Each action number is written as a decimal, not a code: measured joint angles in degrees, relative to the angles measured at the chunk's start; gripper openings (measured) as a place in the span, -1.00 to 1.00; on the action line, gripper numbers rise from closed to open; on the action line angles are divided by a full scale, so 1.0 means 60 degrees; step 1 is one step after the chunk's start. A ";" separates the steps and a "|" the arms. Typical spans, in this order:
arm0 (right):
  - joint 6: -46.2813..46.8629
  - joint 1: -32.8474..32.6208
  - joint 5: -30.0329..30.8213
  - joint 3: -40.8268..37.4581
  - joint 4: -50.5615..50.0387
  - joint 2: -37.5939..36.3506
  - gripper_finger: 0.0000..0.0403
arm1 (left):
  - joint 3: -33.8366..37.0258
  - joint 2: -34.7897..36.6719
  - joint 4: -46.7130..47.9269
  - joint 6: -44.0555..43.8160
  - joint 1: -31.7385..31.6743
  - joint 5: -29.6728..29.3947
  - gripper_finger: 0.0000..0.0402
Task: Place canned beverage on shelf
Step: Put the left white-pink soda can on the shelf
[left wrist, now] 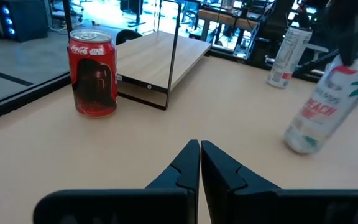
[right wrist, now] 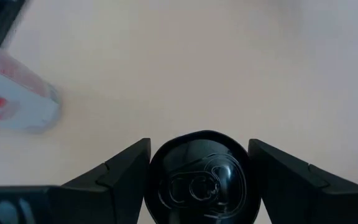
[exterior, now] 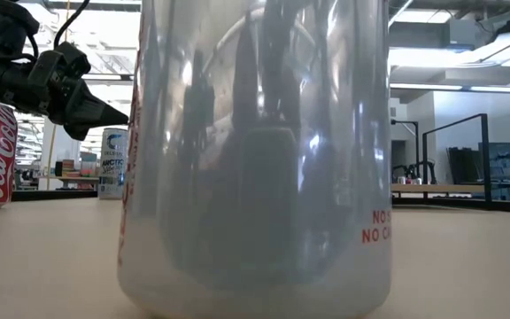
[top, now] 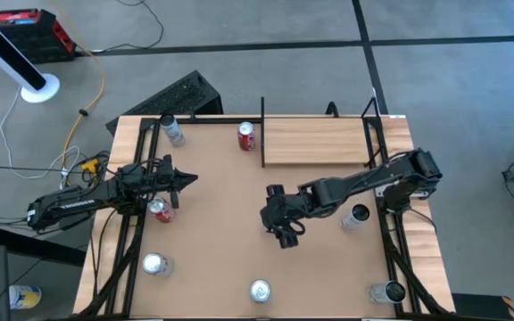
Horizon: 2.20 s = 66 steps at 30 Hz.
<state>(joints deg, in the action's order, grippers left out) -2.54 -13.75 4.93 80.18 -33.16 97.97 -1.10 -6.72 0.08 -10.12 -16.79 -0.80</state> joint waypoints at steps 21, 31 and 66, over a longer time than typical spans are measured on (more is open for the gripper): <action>0.0420 0.0010 0.0204 0.0253 0.0039 -0.0036 0.68 | 0.0000 0.0000 0.0000 0.0002 0.0000 -0.0001 -1.00; 0.3938 -0.0081 0.1340 0.1660 -0.0481 -0.0036 0.66 | 0.0000 0.0000 0.0002 0.0002 0.0000 -0.0002 -1.00; 0.9670 -0.1681 0.5923 0.1909 -0.2614 0.1555 0.66 | 0.0002 0.0000 0.0004 0.0002 0.0000 -0.0004 -1.00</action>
<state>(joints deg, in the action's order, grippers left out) 55.48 -23.83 40.47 91.64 -48.84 107.31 -1.09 -6.72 0.10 -10.11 -16.79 -0.82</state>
